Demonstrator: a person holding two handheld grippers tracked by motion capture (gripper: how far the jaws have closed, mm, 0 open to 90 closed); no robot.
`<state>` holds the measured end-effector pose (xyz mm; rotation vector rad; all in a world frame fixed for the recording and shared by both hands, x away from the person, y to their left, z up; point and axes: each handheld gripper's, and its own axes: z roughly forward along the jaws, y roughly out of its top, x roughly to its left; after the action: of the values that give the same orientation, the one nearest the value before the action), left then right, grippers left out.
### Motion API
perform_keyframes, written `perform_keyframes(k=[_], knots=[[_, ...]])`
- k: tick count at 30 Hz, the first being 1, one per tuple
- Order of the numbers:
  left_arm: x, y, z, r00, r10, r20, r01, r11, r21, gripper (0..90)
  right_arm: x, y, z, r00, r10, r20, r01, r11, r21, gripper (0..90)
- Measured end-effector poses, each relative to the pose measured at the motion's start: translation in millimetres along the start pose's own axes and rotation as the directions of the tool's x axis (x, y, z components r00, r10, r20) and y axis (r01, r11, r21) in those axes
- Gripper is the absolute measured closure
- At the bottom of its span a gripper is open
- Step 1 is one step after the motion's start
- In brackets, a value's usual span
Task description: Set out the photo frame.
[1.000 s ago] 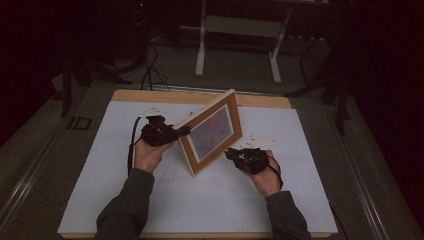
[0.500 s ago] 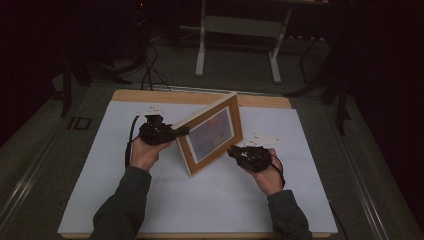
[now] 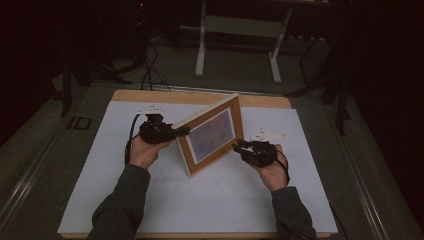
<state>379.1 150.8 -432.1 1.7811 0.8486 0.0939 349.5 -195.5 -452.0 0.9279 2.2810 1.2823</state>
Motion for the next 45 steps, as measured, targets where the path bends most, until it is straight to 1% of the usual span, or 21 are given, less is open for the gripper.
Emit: perform_keyframes(k=[8,11,15,21,27,35,41,43,45], knots=[[2.0,1.0,0.5,0.9999,0.001,0.011,-0.001,1.0000,0.006,74.3,-7.4,8.4,-1.6,0.9999,0.002,0.015,-0.002,1.000,-0.009,67.5],[2.1,0.9,0.6,0.9999,0.001,0.012,-0.001,1.0000,0.005,74.4,-12.0,8.6,-0.2,0.9997,0.023,0.011,-0.023,1.000,-0.014,66.6],[1.6,1.2,0.9,0.9999,0.005,0.015,-0.005,1.0000,0.007,74.4,-15.0,7.8,0.7,0.9991,0.038,0.017,-0.038,0.999,-0.012,65.9],[3.1,1.7,1.8,0.9996,0.004,0.029,-0.004,0.9999,0.009,74.5,-20.1,8.1,0.2,0.9986,0.045,0.029,-0.045,0.999,-0.010,65.0],[-0.2,2.7,3.4,0.9984,0.028,0.049,-0.029,0.9995,0.016,74.6,-25.0,9.2,-0.7,0.9981,0.046,0.041,-0.045,0.999,-0.007,64.6],[0.7,2.6,4.7,0.9967,0.029,0.076,-0.031,0.9994,0.018,74.8,-33.4,13.4,-2.5,0.9967,0.053,0.061,-0.053,0.999,-0.010,64.5],[-0.1,2.7,6.3,0.9928,0.044,0.111,-0.048,0.9984,0.028,74.8,-41.7,19.3,-3.3,0.9951,0.063,0.076,-0.062,0.998,-0.012,63.2],[-0.6,2.5,6.9,0.9912,0.048,0.123,-0.052,0.9982,0.029,74.8,-43.4,21.4,-3.6,0.9953,0.054,0.080,-0.054,0.998,-0.011,60.8],[-0.9,2.6,7.0,0.9908,0.054,0.124,-0.058,0.9978,0.031,74.8,-44.2,23.1,-3.2,0.9951,0.026,0.095,-0.026,1.000,-0.003,58.3]])
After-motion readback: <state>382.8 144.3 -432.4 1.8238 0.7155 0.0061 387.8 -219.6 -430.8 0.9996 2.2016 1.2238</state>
